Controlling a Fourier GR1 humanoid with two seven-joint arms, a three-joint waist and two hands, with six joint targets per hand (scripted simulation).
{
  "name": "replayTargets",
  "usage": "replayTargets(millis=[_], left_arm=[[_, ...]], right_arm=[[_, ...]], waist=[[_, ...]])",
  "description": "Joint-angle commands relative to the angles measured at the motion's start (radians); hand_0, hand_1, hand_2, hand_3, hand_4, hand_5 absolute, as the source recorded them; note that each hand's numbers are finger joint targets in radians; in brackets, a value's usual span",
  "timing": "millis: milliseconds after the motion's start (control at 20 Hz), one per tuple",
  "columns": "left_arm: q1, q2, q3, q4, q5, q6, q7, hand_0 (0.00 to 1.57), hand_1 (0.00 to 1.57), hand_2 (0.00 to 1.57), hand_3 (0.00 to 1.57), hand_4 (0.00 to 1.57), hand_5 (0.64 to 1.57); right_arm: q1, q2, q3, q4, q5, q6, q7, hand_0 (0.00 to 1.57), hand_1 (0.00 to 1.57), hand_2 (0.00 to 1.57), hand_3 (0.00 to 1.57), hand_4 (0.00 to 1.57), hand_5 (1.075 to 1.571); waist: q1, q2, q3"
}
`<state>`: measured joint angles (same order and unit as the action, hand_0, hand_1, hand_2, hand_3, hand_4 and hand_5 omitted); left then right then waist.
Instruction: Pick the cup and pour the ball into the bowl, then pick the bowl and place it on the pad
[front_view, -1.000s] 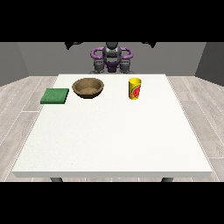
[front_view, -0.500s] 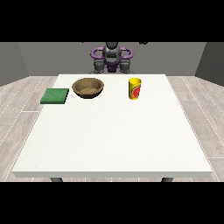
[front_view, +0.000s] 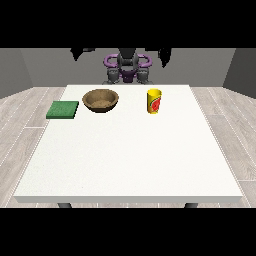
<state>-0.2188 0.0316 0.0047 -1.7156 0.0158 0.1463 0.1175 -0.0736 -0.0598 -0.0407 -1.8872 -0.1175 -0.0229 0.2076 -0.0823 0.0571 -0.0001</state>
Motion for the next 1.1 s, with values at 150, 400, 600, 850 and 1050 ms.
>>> replayTargets(millis=[150,400,600,850,1050], left_arm=[[-0.024,0.006,0.058,0.207,-0.038,0.000,-0.311,0.00,0.00,0.00,0.00,0.53,1.491],[-0.037,0.062,0.120,0.379,0.035,-0.111,-0.417,0.00,0.00,0.00,0.00,0.25,1.475],[-0.030,0.052,0.109,0.551,0.011,-0.138,-0.544,0.00,0.00,0.00,0.00,0.00,1.442],[-0.129,0.006,0.082,0.680,-0.032,-0.083,-0.548,0.00,0.00,0.00,0.00,0.16,1.432],[-0.203,0.051,0.164,0.827,-0.003,-0.093,-0.683,0.00,0.00,0.00,0.00,0.19,1.423]], right_arm=[[-0.072,-0.058,-0.087,0.054,-0.082,0.085,-0.111,0.00,0.00,0.00,0.00,0.69,1.551],[-0.071,-0.122,-0.164,0.116,-0.129,0.147,-0.158,0.00,0.00,0.00,0.00,0.68,1.555],[-0.052,-0.095,-0.170,0.180,-0.125,0.137,-0.194,0.00,0.00,0.00,0.00,0.66,1.558],[-0.106,-0.125,-0.199,0.280,-0.126,0.147,-0.207,0.00,0.00,0.00,0.00,0.67,1.562],[-0.093,-0.131,-0.191,0.271,-0.124,0.181,-0.253,0.00,0.00,0.00,0.00,0.67,1.563]], waist=[[-0.038,0.180,-0.0002],[-0.038,0.194,-0.0002],[-0.009,0.136,-0.0001],[-0.009,0.129,0.0000],[-0.054,0.186,-0.0004]])
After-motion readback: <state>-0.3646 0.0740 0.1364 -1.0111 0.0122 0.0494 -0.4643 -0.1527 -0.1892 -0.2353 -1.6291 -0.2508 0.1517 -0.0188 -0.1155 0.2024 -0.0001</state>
